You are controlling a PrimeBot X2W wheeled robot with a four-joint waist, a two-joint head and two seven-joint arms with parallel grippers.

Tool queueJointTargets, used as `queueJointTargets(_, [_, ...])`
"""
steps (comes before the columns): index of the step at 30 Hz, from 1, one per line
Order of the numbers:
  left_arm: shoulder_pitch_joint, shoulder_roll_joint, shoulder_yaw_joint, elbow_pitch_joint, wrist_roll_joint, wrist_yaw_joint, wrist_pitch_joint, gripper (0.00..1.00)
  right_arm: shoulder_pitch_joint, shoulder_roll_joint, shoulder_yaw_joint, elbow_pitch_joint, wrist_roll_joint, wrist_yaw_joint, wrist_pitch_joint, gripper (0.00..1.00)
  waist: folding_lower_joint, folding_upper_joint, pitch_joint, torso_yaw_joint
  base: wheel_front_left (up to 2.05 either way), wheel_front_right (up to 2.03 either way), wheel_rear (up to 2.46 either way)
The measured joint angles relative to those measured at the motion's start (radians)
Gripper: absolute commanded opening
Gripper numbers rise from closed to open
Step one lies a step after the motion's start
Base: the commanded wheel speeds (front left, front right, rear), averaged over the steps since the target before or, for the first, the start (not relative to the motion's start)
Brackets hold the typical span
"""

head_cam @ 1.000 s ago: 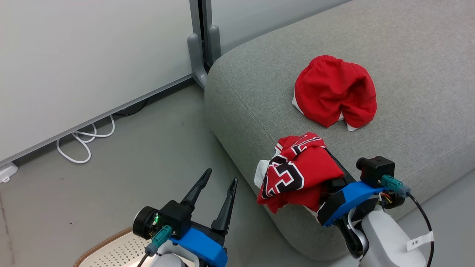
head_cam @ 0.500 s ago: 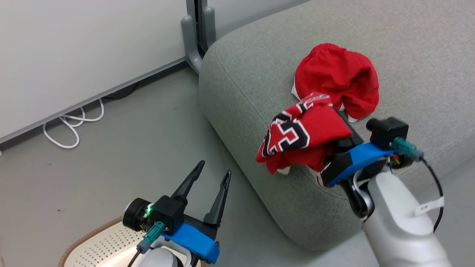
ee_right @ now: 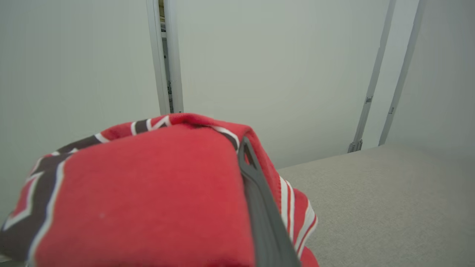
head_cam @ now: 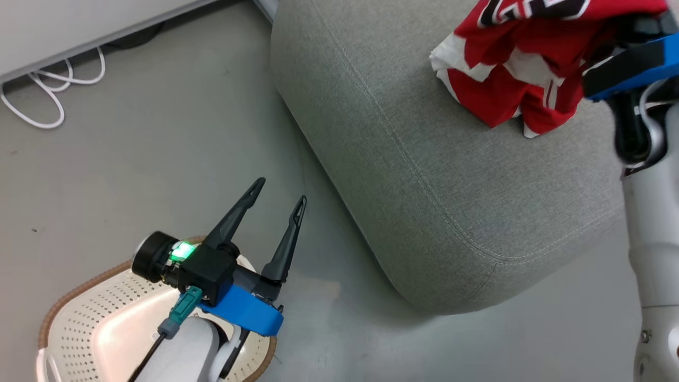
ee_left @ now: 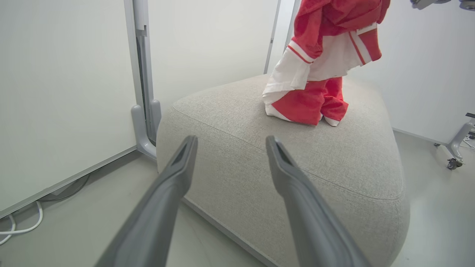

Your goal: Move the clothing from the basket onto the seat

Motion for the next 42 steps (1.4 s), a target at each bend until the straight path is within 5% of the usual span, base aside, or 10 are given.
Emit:
queueJointTargets(8, [-0.058,0.053,0.003,-0.138,0.033,0.0,0.07,1.0,-0.035,-0.031,-0.138,0.052,0.015,0.0,-0.006,0.0,0.0,0.0,0.134,0.018,0.0,0.0,0.0])
queueJointTargets(17, [-0.069,0.102,0.009,-0.263,0.049,0.011,0.127,1.0,-0.044,-0.021,-0.243,0.253,0.009,0.0,-0.056,0.0,0.0,0.0,0.25,0.044,0.0,0.0,0.0])
queueJointTargets(31, [-0.066,0.109,0.001,-0.282,0.045,0.023,0.127,1.0,-0.112,-0.014,-0.289,0.42,-0.061,0.0,-0.109,0.0,-0.0001,0.0,0.273,0.08,0.0,0.0,0.0])
queueJointTargets(32, [-0.066,0.108,-0.001,-0.278,0.043,0.024,0.124,1.0,-0.113,-0.016,-0.29,0.424,-0.063,0.0,-0.11,0.03,-0.0001,-0.0001,0.27,0.081,0.0,0.0,0.0])
queueJointTargets(34, [-0.066,0.104,-0.004,-0.27,0.04,0.024,0.12,1.0,-0.116,-0.021,-0.29,0.428,-0.064,0.0,-0.11,0.43,-0.0001,0.0,0.264,0.083,0.0,0.0,0.0])
queueJointTargets(35, [-0.066,0.102,-0.006,-0.265,0.039,0.024,0.117,1.0,-0.117,-0.022,-0.29,0.429,-0.066,0.0,-0.111,0.76,-0.0001,-0.0001,0.26,0.084,0.0,0.0,0.0])
queueJointTargets(36, [-0.066,0.1,-0.009,-0.261,0.039,0.026,0.114,1.0,-0.117,-0.024,-0.289,0.433,-0.067,0.0,-0.111,0.97,-0.0001,0.0,0.255,0.084,0.0,0.0,0.0])
queueJointTargets(42, [-0.068,0.086,-0.018,-0.222,0.03,0.027,0.09,1.0,-0.112,-0.035,-0.276,0.434,-0.073,0.0,-0.111,1.0,-0.0001,-0.0001,0.225,0.089,0.0,0.0,0.0])
